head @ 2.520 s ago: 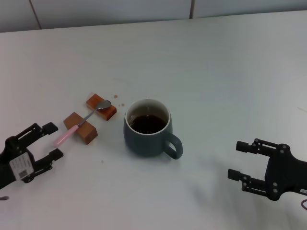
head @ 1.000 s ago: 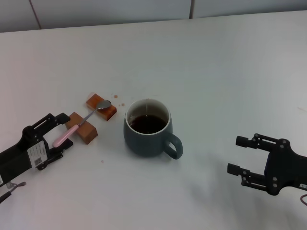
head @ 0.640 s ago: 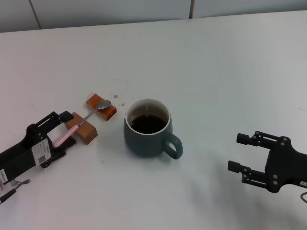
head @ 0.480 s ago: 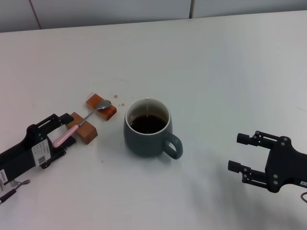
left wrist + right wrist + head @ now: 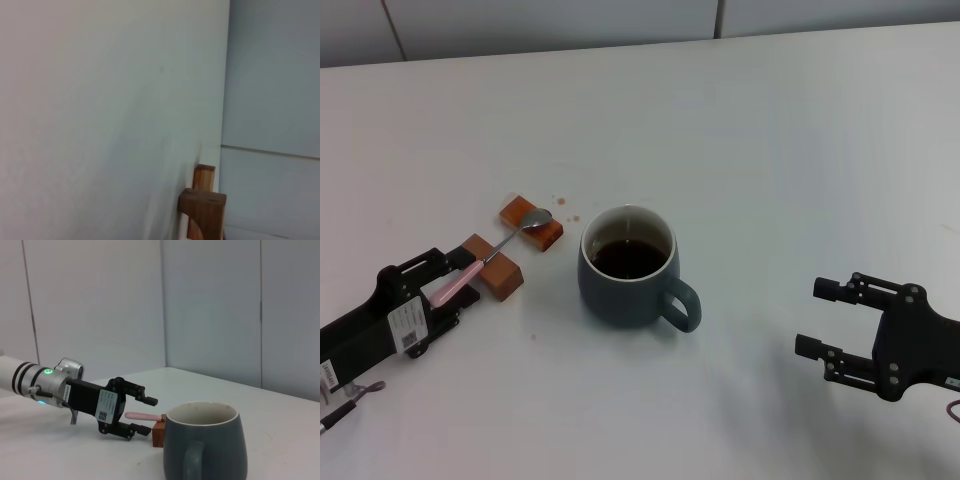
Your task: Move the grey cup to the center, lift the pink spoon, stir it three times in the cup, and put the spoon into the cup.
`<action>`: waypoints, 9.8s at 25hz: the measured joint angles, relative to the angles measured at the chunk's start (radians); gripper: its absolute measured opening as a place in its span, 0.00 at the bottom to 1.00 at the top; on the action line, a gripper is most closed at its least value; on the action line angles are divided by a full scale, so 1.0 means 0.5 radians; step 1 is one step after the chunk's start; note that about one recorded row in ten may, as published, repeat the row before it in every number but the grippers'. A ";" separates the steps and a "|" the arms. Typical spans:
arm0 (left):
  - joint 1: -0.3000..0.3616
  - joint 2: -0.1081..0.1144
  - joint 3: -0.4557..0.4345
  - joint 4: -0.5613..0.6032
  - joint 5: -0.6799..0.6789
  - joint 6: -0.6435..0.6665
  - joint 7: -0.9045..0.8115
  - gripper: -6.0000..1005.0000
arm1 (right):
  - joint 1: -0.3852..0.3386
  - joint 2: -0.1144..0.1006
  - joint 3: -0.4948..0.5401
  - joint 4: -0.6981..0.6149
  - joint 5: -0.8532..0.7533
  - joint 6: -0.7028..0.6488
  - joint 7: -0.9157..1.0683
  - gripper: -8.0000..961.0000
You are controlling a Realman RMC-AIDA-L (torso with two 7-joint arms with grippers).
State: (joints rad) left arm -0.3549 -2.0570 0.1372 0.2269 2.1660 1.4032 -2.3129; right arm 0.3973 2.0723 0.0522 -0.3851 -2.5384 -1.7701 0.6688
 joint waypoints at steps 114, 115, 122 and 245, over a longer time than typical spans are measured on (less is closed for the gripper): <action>-0.796 -0.046 2.994 2.725 0.835 0.682 0.447 0.14 | -0.083 0.012 0.027 0.074 0.002 0.047 0.077 0.71; -0.803 -0.046 3.000 2.727 0.825 0.687 0.446 0.14 | -0.082 0.012 0.028 0.074 0.002 0.047 0.077 0.71; -0.827 -0.046 3.049 2.705 0.763 0.594 0.444 0.14 | -0.077 0.012 0.027 0.074 0.002 0.051 0.077 0.71; -0.638 -0.031 2.602 2.744 -0.044 0.410 0.386 0.51 | -0.069 0.006 0.023 0.055 0.003 0.008 0.124 0.71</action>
State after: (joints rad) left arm -0.6738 -2.0725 1.4381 1.5991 2.1442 1.6082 -2.1198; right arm 0.3627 2.0754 0.0639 -0.3574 -2.5371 -1.7660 0.7310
